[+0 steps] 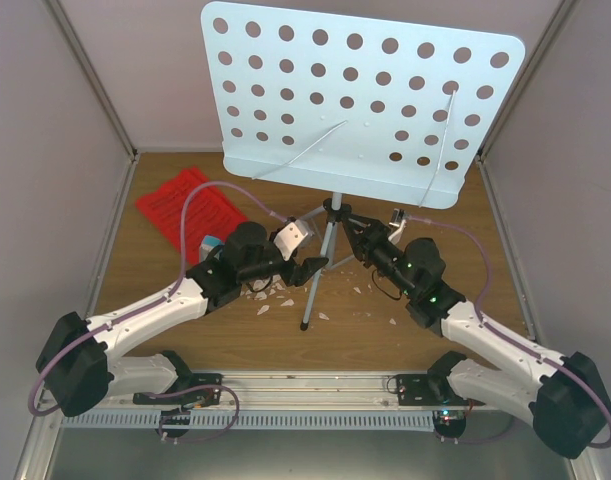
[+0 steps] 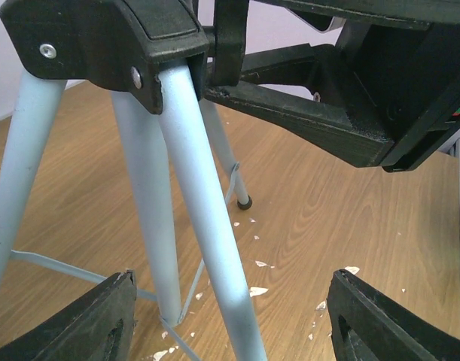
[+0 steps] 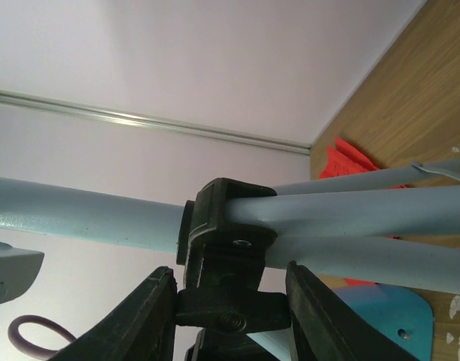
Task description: Pack up the instrument practice props
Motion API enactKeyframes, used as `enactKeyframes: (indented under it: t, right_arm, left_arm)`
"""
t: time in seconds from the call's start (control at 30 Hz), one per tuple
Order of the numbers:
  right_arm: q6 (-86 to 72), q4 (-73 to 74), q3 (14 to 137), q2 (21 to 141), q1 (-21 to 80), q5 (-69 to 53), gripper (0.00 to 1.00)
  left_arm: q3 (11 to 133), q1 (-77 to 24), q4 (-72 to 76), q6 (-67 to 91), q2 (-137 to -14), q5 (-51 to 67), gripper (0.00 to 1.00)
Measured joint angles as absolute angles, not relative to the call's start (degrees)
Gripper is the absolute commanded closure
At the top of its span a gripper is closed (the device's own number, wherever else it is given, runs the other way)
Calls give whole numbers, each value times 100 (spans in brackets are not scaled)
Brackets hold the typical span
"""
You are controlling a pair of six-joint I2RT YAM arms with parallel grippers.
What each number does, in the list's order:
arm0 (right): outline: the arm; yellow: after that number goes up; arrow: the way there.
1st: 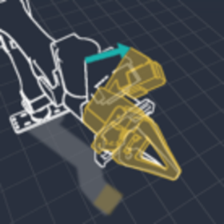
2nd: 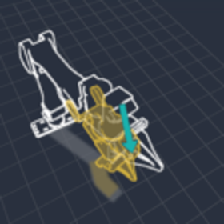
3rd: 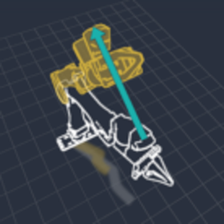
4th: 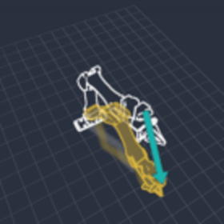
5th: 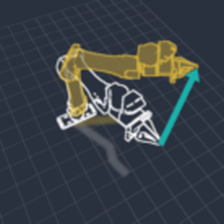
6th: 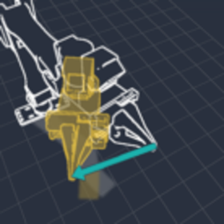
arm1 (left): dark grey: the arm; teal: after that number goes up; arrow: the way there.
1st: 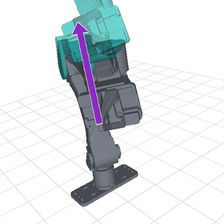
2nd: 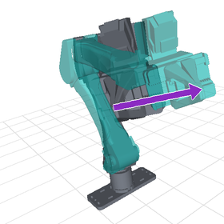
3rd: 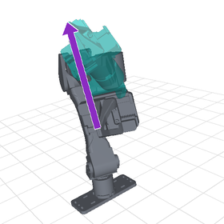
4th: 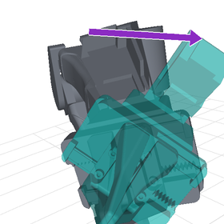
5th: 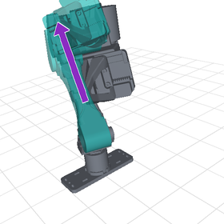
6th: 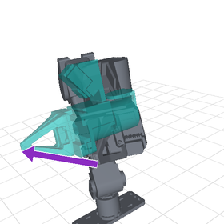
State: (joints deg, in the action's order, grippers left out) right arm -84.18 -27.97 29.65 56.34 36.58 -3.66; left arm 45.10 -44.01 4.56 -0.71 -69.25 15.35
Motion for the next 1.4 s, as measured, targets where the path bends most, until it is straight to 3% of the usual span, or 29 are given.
enactKeyframes:
  t: [0.57, 0.8, 0.9, 1.1, 1.23, 1.4]
  right_arm:
    - [-7266, -1575, 3553, 5553, 3664, -148, 76]
    - [-6414, -687, 4027, 5561, 3708, 84, 76]
    - [-6001, -237, 4281, 5586, 3743, 237, 69]
    - [-5470, -132, 4637, 5415, 3739, 613, 34]
    - [-5675, -228, 4429, 4952, 3736, 718, 27]
    - [-6556, -690, 3476, 4423, 3732, 600, 26]
  left_arm:
    - [4510, -4403, 445, -93, -6928, 1514, 30]
    - [4510, -4403, 445, -93, -6928, 1509, 30]
    - [4510, -4403, 443, -95, -6928, 1509, 30]
    - [4510, -4403, 443, -97, -6930, 1507, 30]
    - [4510, -4403, 443, -95, -6930, 1494, 30]
    - [4510, -4403, 443, -95, -6930, 1492, 30]
